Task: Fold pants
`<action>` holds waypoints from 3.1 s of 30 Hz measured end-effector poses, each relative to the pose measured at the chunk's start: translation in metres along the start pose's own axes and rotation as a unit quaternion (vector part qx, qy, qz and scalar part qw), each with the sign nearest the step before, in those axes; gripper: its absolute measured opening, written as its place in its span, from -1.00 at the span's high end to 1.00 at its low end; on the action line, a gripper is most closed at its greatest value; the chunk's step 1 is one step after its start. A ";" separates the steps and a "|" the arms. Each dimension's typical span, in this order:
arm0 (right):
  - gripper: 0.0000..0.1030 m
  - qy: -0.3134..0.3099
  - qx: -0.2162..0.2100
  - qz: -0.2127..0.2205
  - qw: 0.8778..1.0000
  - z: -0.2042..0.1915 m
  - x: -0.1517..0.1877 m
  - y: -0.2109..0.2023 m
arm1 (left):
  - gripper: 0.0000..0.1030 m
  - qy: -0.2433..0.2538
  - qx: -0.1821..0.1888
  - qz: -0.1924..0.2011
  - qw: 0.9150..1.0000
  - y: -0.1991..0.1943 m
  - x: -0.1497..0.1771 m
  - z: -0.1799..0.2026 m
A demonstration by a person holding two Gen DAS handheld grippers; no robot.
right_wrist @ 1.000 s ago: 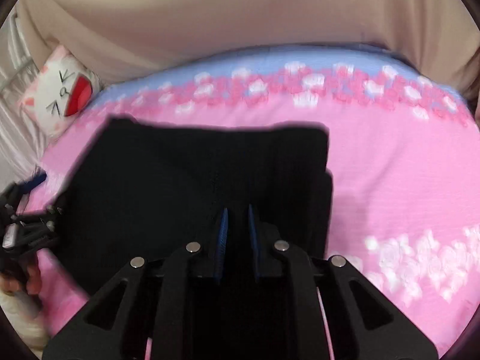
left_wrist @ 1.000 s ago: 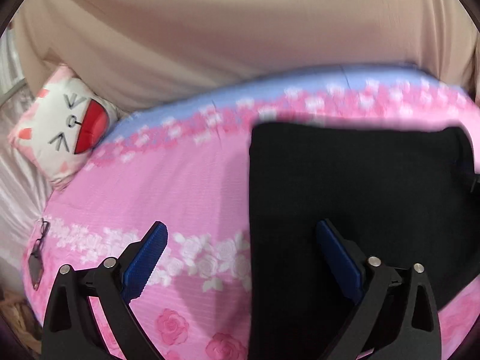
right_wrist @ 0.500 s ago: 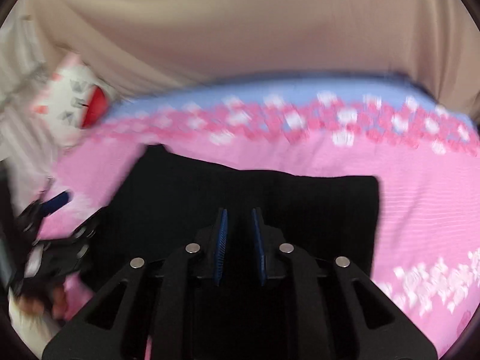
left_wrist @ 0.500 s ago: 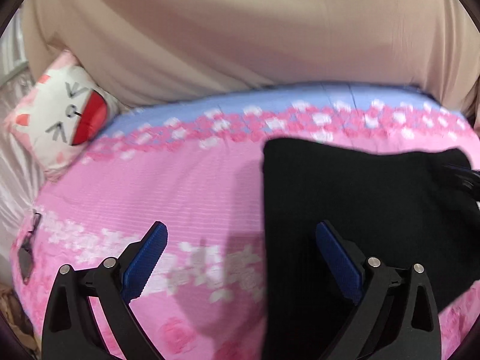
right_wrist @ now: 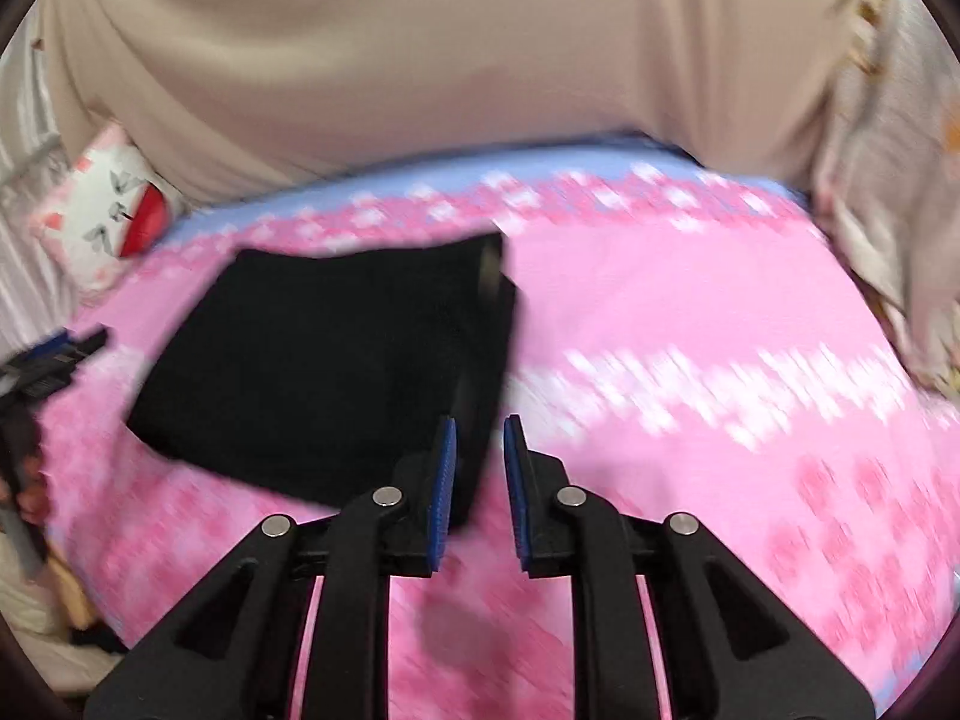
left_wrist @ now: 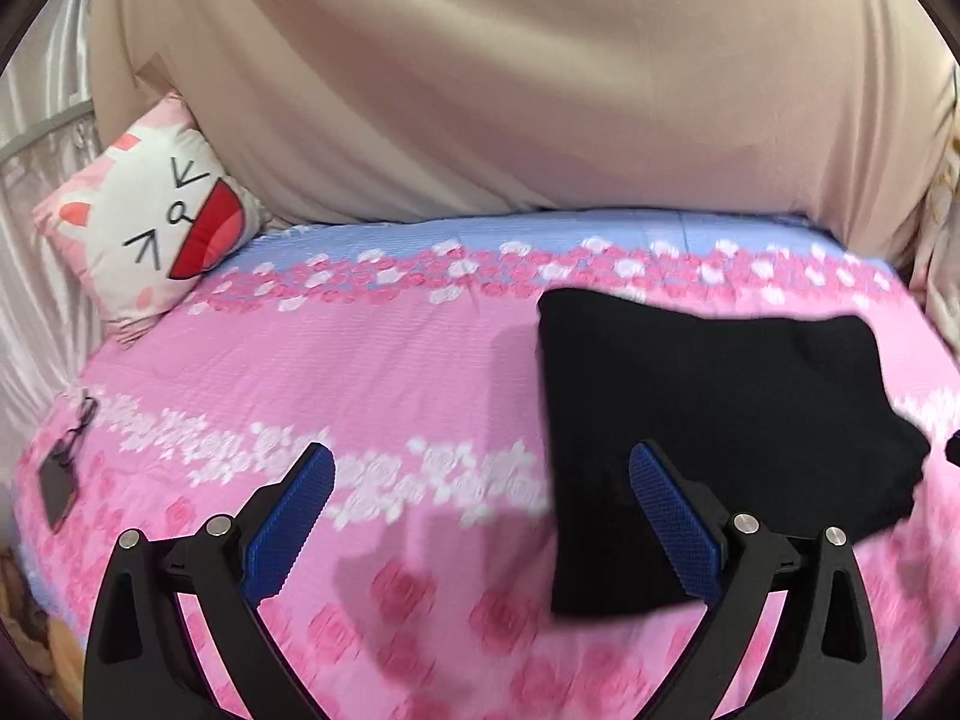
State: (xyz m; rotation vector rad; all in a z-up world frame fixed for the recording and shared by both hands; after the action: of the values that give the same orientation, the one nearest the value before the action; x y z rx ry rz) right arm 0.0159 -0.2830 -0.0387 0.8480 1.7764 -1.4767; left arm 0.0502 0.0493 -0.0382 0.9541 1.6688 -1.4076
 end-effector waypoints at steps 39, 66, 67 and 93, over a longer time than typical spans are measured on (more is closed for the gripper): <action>0.34 0.071 -0.042 -0.042 0.996 0.000 0.052 -0.039 | 0.64 -0.028 0.181 -0.121 0.976 -0.042 0.064 0.003; 0.51 -0.001 -0.010 -0.070 0.998 -0.022 -0.046 0.134 | -0.40 0.054 0.053 -0.106 0.992 0.147 -0.022 0.057; 0.51 0.023 -0.019 -0.067 0.997 -0.012 -0.041 0.139 | -0.42 0.037 0.065 -0.117 0.990 0.158 -0.014 0.054; 0.40 -0.002 0.008 -0.048 0.999 -0.020 0.059 -0.015 | -0.54 0.062 0.077 -0.081 0.992 -0.008 0.063 0.061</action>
State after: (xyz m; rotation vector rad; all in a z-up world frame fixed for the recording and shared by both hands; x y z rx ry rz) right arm -0.0317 -0.2615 -0.0759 0.7768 1.8283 -1.5541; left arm 0.0196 -0.0071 -0.0979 1.0281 1.7823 -1.6348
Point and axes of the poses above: each gripper's, at about its wrist camera, not at the fingertips, and y roughly the way its jaws point, z to its right, x to its underside, the point moved 1 cm from there along y, roughly the way its jaws point, and after that the axes turned 14 degrees about z, right-handed, at the moved point
